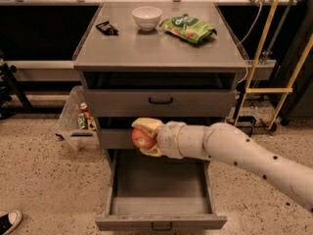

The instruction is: Pick apple from bottom drawer and place on counter

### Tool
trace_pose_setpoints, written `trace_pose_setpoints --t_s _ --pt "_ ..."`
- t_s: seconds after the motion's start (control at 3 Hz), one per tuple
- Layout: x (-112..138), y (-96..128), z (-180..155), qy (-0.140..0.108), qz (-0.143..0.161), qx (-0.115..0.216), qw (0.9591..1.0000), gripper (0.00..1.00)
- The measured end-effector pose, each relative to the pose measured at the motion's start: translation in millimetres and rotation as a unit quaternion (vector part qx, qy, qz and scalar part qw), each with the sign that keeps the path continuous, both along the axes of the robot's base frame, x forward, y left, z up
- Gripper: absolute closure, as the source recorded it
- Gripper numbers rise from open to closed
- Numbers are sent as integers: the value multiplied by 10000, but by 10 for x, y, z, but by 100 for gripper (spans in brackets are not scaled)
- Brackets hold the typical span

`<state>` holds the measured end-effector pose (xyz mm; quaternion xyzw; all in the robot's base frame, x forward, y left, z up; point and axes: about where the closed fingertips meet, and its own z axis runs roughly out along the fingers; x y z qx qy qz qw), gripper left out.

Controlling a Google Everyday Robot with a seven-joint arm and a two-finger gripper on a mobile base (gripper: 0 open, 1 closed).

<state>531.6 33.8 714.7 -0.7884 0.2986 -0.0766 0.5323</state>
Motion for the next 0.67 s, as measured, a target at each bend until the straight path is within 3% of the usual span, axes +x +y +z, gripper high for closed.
trace_pose_setpoints --t_s 0.33,0.67 --pt "-24 34 304 -119 -87 -170 9997 100" --pt "-24 35 305 -123 -83 -172 9997 100"
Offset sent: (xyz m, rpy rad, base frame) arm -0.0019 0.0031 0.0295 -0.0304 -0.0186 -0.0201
